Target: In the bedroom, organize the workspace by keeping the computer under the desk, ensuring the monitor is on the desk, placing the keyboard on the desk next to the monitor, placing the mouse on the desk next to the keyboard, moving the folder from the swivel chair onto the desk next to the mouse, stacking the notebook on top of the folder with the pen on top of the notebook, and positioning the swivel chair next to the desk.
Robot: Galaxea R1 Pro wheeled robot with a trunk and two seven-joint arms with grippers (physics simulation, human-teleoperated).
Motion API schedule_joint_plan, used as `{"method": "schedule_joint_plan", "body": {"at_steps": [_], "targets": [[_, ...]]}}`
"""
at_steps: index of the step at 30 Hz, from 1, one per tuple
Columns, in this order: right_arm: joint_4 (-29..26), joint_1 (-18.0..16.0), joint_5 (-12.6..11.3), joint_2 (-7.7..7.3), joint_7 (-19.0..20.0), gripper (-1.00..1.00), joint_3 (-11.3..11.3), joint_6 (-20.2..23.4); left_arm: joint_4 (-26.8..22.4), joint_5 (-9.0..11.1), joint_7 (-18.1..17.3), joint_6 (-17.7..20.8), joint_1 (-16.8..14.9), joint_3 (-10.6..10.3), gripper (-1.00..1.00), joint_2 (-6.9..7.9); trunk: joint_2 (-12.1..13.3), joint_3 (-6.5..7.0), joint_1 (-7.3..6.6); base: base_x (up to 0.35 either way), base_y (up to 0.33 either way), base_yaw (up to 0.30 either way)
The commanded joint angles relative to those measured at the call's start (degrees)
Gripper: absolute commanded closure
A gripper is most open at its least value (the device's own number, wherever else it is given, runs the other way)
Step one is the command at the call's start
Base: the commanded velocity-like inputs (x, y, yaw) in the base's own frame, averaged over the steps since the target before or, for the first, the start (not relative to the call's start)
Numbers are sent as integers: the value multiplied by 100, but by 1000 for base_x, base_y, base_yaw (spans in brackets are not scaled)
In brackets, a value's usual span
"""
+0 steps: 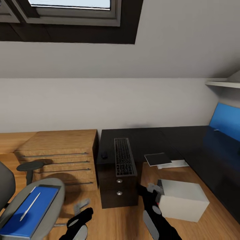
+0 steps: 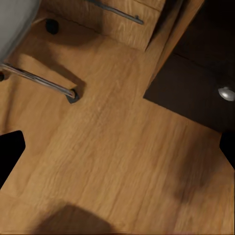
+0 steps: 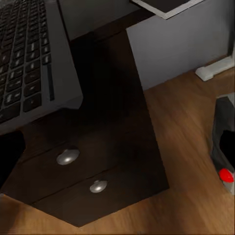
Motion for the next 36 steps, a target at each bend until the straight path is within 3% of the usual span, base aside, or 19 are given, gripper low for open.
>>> {"method": "schedule_joint_plan", "body": {"at_steps": [1, 4, 5, 7, 8, 10, 11, 13, 16, 19, 23, 36], "targets": [[-153, -4, -182, -17, -34, -100, 34, 98, -100, 14, 46, 121, -6, 58, -100, 12, -45, -25, 23, 0, 0, 0], [-848, -4, -963, -134, -27, -100, 29, 727, -615, 24, 63, 452, -16, 361, -100, 26, -166, -79, 89, 0, 0, 0], [-1151, -4, -1603, -242, -20, -100, 27, 1053, -828, 32, 67, 528, -18, 549, -100, 29, -206, -97, 111, 0, 0, 0], [-1320, -4, -2291, -361, -6, -100, 31, 1336, -918, 42, 69, 558, -18, 742, -100, 28, -286, -133, 155, 0, 0, 0], [-1346, -4, -2461, -388, 8, -100, 33, 1405, -930, 42, 69, 559, -18, 792, -100, 28, -326, -151, 176, 0, 0, 0], [-1256, 31, -3223, -612, 807, -100, 47, 2054, -918, 42, 65, 552, -19, 970, -100, 147, -406, -187, 220, 0, 0, 0], [-1224, 41, -3349, -662, 1032, -100, 49, 2220, -914, 42, 64, 550, -19, 997, -100, 175, -446, -205, 242, 0, 0, 0], [-1101, 66, -3649, -822, 1929, -100, 54, 2727, -907, 42, 68, 544, -19, 1052, -100, 234, -527, -241, 286, 0, 0, 0], [-862, 81, -3824, -986, 3089, -100, 63, 3069, -913, 37, 69, 544, -13, 995, -100, 245, -647, -295, 352, 0, 0, 0], [-745, 83, -3843, -994, 3348, -100, 75, 3107, -922, 23, 70, 529, -11, 684, -100, 252, -767, -349, 418, 0, 0, 0], [-693, 83, -3850, -999, 3493, -100, 77, 3126, -948, 25, 70, 526, -10, 360, -100, 260, -928, -420, 506, 0, 0, 0], [-685, 84, -3860, -1030, 3537, -100, 66, 3131, -949, 39, 70, 528, -10, 56, -100, 251, -1449, -654, 791, 0, 0, 0]]}}
